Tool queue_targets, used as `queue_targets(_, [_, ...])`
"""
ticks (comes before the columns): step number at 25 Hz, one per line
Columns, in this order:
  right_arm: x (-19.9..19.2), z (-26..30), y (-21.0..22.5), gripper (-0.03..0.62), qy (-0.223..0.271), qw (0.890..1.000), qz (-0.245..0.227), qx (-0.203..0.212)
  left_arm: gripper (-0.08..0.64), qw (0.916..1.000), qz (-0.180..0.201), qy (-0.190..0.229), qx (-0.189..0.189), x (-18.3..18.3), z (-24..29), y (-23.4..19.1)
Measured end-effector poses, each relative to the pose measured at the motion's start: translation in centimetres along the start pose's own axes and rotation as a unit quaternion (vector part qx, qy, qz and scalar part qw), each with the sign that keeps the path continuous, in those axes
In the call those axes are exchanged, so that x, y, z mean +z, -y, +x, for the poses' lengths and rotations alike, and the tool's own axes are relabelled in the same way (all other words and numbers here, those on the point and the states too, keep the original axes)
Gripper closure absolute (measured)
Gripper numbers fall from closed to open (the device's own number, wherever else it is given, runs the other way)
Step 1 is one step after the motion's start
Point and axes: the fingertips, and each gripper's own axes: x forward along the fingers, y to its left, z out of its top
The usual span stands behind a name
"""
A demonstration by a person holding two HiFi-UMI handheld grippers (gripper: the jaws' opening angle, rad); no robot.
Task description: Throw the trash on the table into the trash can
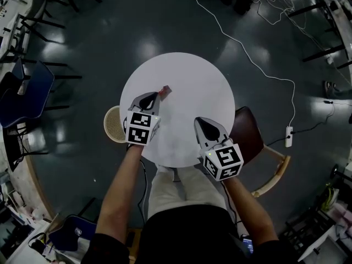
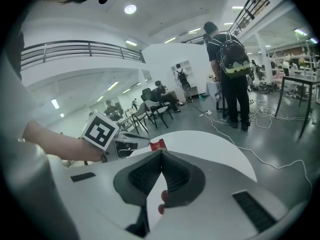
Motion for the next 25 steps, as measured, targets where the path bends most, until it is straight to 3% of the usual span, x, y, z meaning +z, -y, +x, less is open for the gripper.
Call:
queue_targets(13, [2.6,0.7,-1.5,0.575,0.006,1.000,-0.016,0.012,0.546,0.9998,-0.012,0.005,0.012,0.1,-3.9,-1.1])
queue_targets(25, [2.9,2.4,-6.5,0.575,-0.002,0.996,-0.058,0.068,0.546,0.9985,-0.036,0.010,0.039,-2.4,-8.4,-2.9])
